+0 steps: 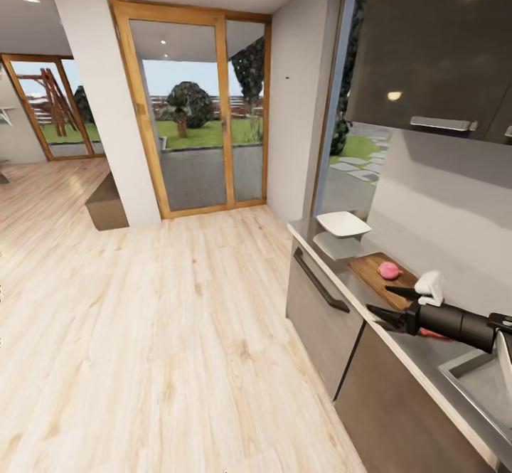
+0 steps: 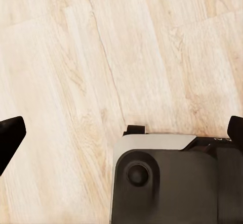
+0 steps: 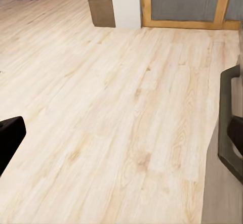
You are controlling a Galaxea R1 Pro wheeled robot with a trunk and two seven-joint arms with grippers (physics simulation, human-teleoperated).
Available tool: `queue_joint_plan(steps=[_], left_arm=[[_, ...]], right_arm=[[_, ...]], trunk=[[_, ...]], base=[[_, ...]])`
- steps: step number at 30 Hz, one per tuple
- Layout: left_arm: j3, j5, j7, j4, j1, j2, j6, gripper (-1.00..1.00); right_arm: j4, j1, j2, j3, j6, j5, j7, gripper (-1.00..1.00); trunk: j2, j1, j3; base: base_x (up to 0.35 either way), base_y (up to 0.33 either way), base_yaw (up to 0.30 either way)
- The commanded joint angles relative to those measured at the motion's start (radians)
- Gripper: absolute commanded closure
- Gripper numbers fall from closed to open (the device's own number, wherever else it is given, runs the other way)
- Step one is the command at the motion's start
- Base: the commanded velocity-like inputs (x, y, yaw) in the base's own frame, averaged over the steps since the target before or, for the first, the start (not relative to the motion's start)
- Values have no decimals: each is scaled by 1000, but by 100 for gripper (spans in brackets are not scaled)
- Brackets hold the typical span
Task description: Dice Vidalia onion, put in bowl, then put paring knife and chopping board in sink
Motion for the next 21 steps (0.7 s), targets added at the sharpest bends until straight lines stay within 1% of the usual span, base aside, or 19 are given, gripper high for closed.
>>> queue_joint_plan(steps=[1,7,9,17,21], left_arm=[[-9,10,2,1,-1,0,-4,-100],[-9,10,2,1,-1,0,-4,-100],[-9,10,2,1,-1,1,-4,-100],[-9,10,2,1,-1,1,-4,-100],[-9,10,2,1,-1,0,-4,-100]], right_arm=[[-1,-1,0,-2,9,6,8,-100],[-1,-1,-1,-3,9,6,8,-100],[-1,-1,-1,-2,9,6,8,-100],[-1,-1,-1,-2,8,6,8,-100],[-1,-1,-1,-2,7,7,8,-100]], trunk=[[-2,1,-3],[-2,1,-9],[-2,1,-11],[-2,1,-20],[-2,1,-22]], base=[[0,-174,92],[0,-254,109],[0,-154,117],[0,-21,122],[0,-1,42]])
